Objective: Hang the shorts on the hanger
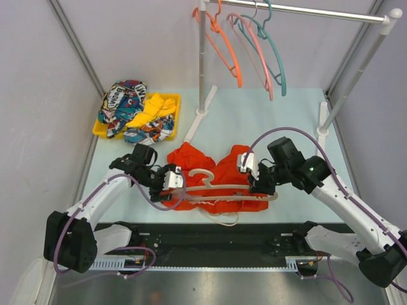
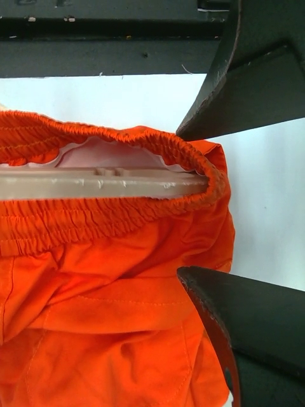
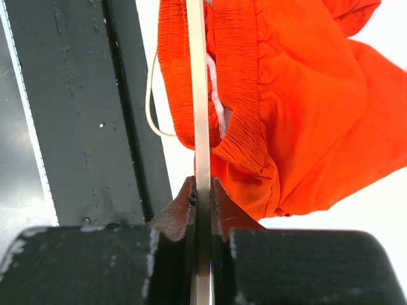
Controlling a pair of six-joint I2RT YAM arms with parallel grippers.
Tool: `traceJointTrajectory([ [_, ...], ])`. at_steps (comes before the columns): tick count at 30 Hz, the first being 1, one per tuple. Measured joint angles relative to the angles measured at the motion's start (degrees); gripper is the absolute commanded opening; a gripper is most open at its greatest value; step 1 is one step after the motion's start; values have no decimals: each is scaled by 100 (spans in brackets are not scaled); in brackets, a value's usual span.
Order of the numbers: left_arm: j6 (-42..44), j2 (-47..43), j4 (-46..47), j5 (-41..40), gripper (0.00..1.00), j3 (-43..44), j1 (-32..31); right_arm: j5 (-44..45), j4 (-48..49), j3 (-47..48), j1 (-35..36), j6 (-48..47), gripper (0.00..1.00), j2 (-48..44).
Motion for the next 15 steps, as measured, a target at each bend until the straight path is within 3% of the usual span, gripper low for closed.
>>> traceJointTrajectory([
  [7, 243, 7, 7, -66, 86, -315, 0, -4, 168, -98, 15, -48, 0, -9],
  [12, 306, 11, 63, -127, 53, -562, 15, -4, 295, -155, 59, -72, 0, -9],
  [15, 286, 151, 129, -52, 50, -555, 28, 2, 352, -179, 116, -72, 0, -9],
])
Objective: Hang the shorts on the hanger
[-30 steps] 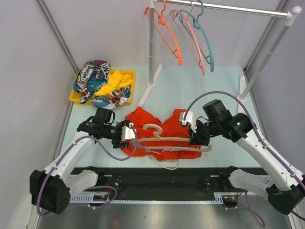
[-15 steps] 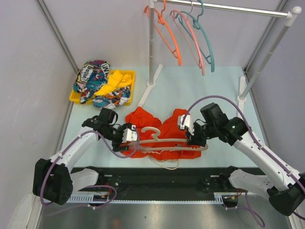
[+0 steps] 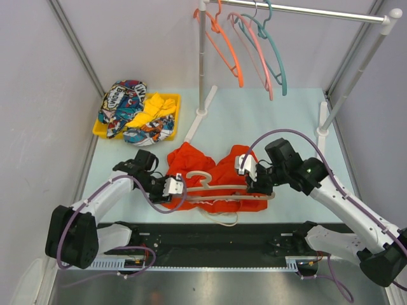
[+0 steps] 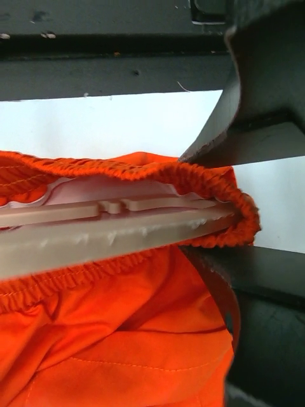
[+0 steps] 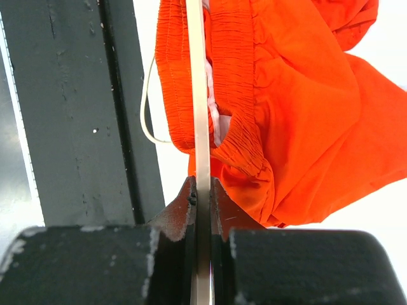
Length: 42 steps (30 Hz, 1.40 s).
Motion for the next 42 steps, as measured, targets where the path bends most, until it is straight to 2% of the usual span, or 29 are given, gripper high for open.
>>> traceJointTrajectory([
  [2, -85, 44, 15, 105, 47, 31, 4, 17, 50, -15, 50, 4, 0, 0],
  [4, -229, 28, 37, 251, 37, 94, 4, 22, 105, -31, 90, 28, 0, 9],
  [5, -343, 7, 68, 313, 29, 129, 2, 22, 151, -35, 105, 44, 0, 13],
  [6, -448, -26, 114, 363, 2, 162, 2, 31, 212, -39, 116, 72, 0, 17],
  [8, -625, -96, 151, 409, 0, 247, 0, 72, 343, -48, 118, 116, 3, 26],
  [10, -817, -87, 140, 352, 0, 328, 2, 160, 435, -50, 116, 173, 21, 26],
  [11, -953, -72, 125, 330, 0, 378, 13, 234, 501, -50, 118, 234, 48, 26],
  [14, -1394, -7, 131, 415, 0, 533, 63, 474, 859, -59, 122, 568, 84, 13],
  [16, -1720, 2, 225, 481, 0, 632, 90, 769, 1106, -59, 122, 841, 92, -57],
  [19, -2216, 4, 428, 520, 0, 726, 157, 1250, 1202, -59, 109, 1226, 93, -374],
  [22, -2640, 39, 623, 560, 0, 734, 216, 1696, 1154, -59, 50, 1543, 87, -933],
  [23, -2728, 66, 656, 570, 0, 737, 234, 1805, 1113, -57, 42, 1620, 83, -1121],
  [27, -3075, 203, 800, 603, 0, 750, 262, 2240, 922, -55, 177, 1779, 82, -1366],
  [36, -3523, 444, 785, 37, 0, 750, 396, 3751, 1095, -151, 994, 1410, 84, -50],
  [39, -3567, 518, 774, -63, 0, 750, 439, 4207, 1172, -271, 1499, 1182, 88, 94],
  [42, -3602, 555, 802, -39, 0, 750, 459, 4430, 1414, -282, 1716, 999, 93, 201],
])
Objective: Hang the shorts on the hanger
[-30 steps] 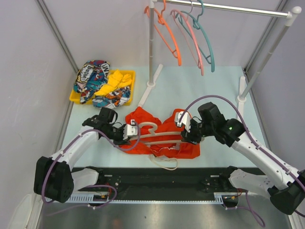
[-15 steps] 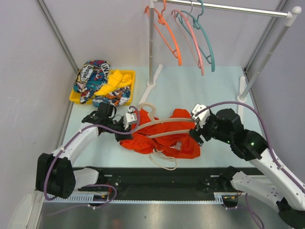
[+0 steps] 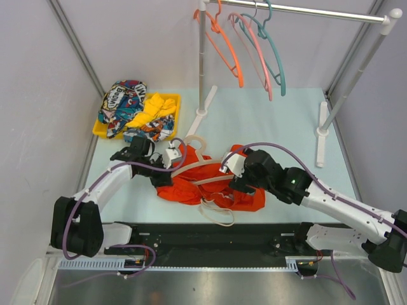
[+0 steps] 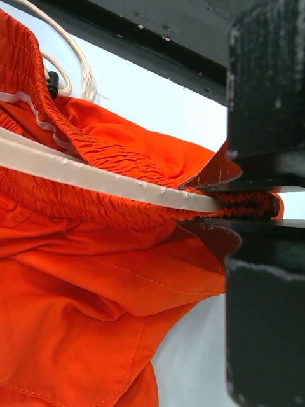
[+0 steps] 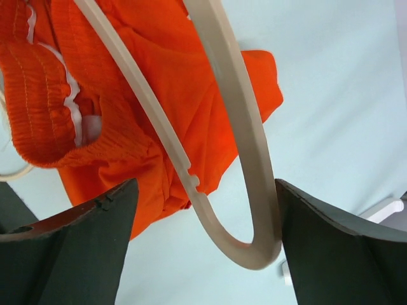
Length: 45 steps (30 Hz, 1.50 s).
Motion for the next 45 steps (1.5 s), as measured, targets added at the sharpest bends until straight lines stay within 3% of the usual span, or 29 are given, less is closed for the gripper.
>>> traceJointTrajectory([
  [4, 57, -17, 17, 179, 0, 0, 28, -107, 118, 28, -203, -61, 98, -17],
  [10, 129, -243, 111, 284, 0, -22, 63, -1001, -90, 452, -1499, -7, 100, -601],
  [15, -48, -96, 125, 232, 0, 2, 179, -1867, -302, 1222, -1904, 111, 92, -802],
  [17, -109, -61, 127, 219, 0, 2, 181, -2070, -411, 1381, -1775, 175, 89, -699],
  [21, -192, -55, 129, 179, 0, 9, 188, -1991, -721, 1366, -839, 330, 90, -247],
  [27, -304, -37, 142, 129, 0, 44, 197, -1515, -632, 909, 302, 240, 93, 1016],
  [35, -310, -37, 208, 114, 0, 22, 216, -807, 103, 820, 546, -7, 93, 1884],
  [39, -299, -52, 212, 175, 0, -22, 315, -704, 426, 728, 260, -94, 90, 2304],
  [41, -286, -90, 184, 260, 0, -39, 479, -673, 426, 629, 39, -111, 81, 2389],
  [42, -269, -109, 162, 291, 0, -42, 555, -678, 404, 588, -52, -129, 71, 2389],
  [45, -188, -192, 81, 404, 0, -42, 824, -723, 256, 470, -437, -125, 60, 2321],
])
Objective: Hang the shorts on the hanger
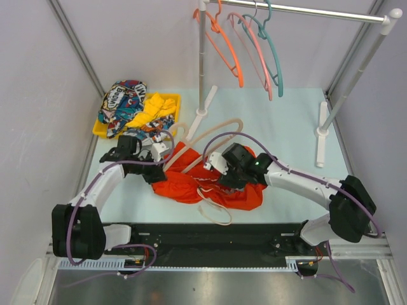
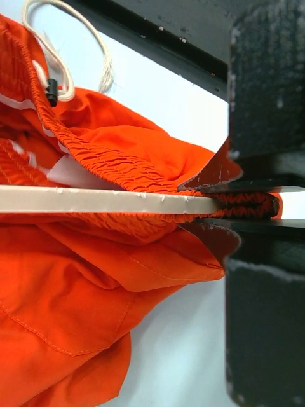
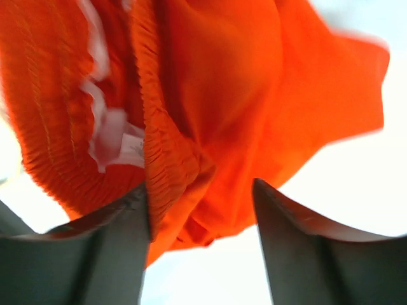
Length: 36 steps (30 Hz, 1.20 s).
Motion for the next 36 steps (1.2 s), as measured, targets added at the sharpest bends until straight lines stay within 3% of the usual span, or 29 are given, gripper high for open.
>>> traceJointTrajectory([
  [2, 81, -50, -76, 87, 0, 0, 90, -101, -22, -129, -284, 48, 41, -111],
  [3, 127, -81, -146, 164, 0, 0, 109, -181, -37, -212, -494, 90, 27, -208],
  [5, 227, -151, -225, 293, 0, -9, 116, -341, -57, -275, -852, 90, 13, -317],
  [6, 260, -216, -258, 365, 0, -31, 122, -487, -52, -280, -1062, 155, 0, -356],
  [14, 839, -1331, -498, 789, 0, -511, 162, -1711, 55, -284, -2288, 579, 0, -791],
  [16, 1093, -1333, -610, 793, 0, -516, 179, -2015, 50, -293, -2562, 669, 0, -870],
  [17, 1504, -1283, -824, 881, 0, -516, 304, -2452, 50, -348, -3152, 804, 0, -973],
  [23, 2627, -1123, -1373, 1034, 0, -404, 404, -3307, -7, -442, -4030, 1034, 0, -1010],
  [28, 3189, -839, -1641, 968, 0, -157, 404, -3641, -61, -483, -4223, 1202, 0, -1088],
  [36, 3392, -393, -1725, 402, 0, 85, 94, -3668, -267, -490, -4223, 1152, 0, -1875],
])
